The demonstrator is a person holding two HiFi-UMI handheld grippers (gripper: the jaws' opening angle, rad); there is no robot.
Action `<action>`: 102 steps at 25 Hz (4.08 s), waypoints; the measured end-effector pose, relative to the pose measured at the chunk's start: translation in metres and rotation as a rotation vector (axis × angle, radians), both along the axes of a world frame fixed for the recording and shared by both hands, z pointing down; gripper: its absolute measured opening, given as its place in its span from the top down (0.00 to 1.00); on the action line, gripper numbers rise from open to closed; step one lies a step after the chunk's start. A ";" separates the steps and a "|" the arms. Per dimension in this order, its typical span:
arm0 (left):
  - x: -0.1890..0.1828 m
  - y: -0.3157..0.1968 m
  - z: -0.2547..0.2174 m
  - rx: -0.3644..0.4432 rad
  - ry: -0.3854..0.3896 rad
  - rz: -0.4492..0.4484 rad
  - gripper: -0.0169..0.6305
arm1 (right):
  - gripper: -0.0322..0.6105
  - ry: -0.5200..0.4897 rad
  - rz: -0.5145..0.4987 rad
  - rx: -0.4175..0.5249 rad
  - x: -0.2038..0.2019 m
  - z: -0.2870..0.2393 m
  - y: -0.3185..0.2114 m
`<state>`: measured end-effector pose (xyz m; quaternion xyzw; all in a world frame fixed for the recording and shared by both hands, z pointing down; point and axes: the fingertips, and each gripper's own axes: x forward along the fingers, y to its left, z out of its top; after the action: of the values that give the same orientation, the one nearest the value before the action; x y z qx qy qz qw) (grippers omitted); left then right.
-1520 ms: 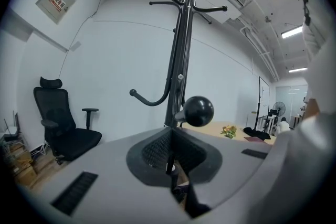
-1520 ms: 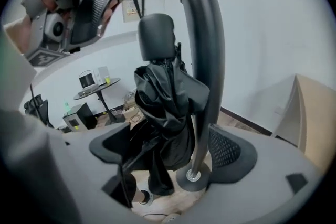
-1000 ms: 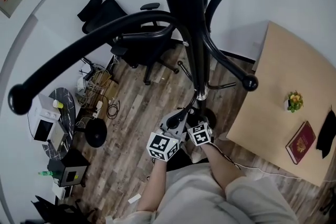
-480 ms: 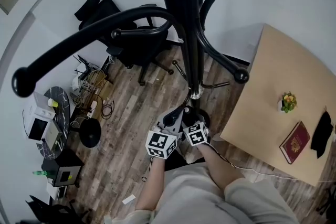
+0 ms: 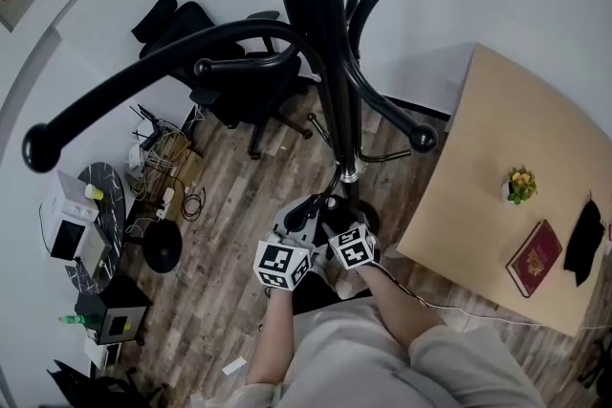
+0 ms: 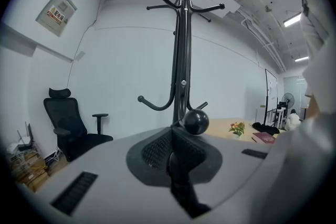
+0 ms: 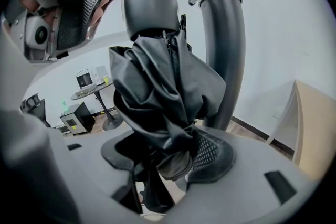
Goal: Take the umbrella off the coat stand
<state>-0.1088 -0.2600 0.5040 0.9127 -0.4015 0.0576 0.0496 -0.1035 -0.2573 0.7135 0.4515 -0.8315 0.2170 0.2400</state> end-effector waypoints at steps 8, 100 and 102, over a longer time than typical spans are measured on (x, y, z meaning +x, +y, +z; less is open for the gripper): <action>-0.009 0.001 -0.003 0.010 -0.005 -0.010 0.94 | 0.55 -0.011 0.002 0.017 -0.002 -0.010 -0.004; -0.053 0.117 -0.067 0.048 0.016 -0.220 0.94 | 0.55 -0.087 -0.337 0.106 -0.048 -0.083 0.105; -0.050 0.119 -0.070 0.054 0.017 -0.213 0.94 | 0.55 -0.080 -0.341 0.108 -0.047 -0.084 0.109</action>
<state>-0.1588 -0.1412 0.4336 0.8664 -0.4970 0.0333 0.0343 -0.1506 -0.1487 0.6294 0.3073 -0.9153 0.1460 0.2153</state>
